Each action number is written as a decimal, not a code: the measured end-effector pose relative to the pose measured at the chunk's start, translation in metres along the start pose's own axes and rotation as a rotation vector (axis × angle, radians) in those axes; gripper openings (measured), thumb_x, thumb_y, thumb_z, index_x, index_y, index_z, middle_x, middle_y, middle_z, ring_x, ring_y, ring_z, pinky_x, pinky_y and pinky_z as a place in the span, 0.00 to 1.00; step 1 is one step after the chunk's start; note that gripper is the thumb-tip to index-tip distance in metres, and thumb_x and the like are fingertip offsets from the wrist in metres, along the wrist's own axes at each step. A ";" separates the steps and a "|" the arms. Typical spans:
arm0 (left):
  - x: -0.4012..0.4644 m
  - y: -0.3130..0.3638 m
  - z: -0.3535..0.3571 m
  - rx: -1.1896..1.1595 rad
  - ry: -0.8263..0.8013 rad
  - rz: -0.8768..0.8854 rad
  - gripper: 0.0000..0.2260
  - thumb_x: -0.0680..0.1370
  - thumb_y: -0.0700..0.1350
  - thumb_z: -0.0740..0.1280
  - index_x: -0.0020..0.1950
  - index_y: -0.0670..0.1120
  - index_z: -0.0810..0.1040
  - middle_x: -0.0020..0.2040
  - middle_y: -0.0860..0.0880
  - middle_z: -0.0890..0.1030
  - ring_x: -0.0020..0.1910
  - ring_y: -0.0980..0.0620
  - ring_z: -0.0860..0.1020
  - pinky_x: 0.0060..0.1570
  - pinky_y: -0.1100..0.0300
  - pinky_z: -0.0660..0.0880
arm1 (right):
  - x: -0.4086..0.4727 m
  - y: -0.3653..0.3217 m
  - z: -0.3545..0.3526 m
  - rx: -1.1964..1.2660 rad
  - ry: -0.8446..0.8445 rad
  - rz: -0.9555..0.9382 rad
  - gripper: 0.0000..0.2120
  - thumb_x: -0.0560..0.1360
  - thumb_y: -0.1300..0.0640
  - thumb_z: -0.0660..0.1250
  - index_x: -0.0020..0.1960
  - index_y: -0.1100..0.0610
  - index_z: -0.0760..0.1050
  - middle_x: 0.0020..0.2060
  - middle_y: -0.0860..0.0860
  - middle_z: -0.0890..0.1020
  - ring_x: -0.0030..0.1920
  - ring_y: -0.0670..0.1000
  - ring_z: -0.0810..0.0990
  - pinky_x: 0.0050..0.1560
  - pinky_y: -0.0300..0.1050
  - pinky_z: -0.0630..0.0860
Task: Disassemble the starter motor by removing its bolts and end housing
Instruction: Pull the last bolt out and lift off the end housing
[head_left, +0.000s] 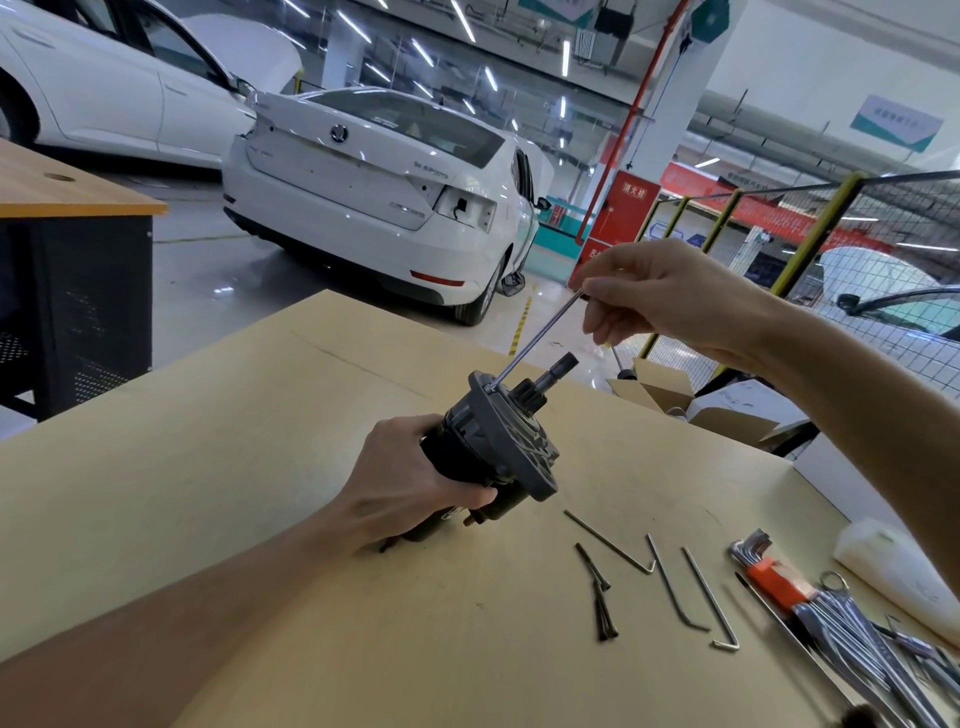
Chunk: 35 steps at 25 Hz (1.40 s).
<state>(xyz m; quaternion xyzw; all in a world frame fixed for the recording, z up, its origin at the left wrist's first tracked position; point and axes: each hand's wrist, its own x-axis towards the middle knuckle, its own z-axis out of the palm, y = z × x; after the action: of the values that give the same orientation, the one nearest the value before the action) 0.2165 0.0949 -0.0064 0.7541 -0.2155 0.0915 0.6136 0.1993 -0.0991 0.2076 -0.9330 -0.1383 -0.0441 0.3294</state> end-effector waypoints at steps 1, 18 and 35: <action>0.000 0.000 0.000 -0.008 0.001 0.001 0.20 0.55 0.58 0.77 0.42 0.49 0.83 0.38 0.49 0.84 0.40 0.47 0.81 0.44 0.44 0.79 | 0.001 0.002 -0.001 0.015 -0.027 0.018 0.07 0.80 0.62 0.62 0.52 0.56 0.78 0.36 0.52 0.85 0.37 0.47 0.84 0.37 0.34 0.79; -0.001 0.000 -0.001 -0.040 -0.035 0.003 0.18 0.59 0.50 0.80 0.45 0.46 0.84 0.39 0.48 0.84 0.41 0.46 0.83 0.45 0.43 0.80 | 0.009 0.034 0.017 -0.308 -0.114 -0.038 0.13 0.79 0.49 0.63 0.45 0.55 0.81 0.36 0.48 0.84 0.32 0.43 0.81 0.34 0.34 0.77; 0.003 -0.010 0.000 -0.097 -0.079 0.044 0.14 0.59 0.48 0.80 0.43 0.54 0.84 0.37 0.49 0.85 0.33 0.52 0.83 0.33 0.63 0.77 | 0.016 0.245 0.108 -0.713 0.191 0.529 0.22 0.81 0.46 0.53 0.66 0.58 0.70 0.65 0.60 0.73 0.65 0.60 0.70 0.66 0.55 0.67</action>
<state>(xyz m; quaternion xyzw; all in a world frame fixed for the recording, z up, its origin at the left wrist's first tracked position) 0.2236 0.0961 -0.0143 0.7214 -0.2604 0.0644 0.6384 0.2836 -0.2098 -0.0214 -0.9831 0.1598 -0.0889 -0.0015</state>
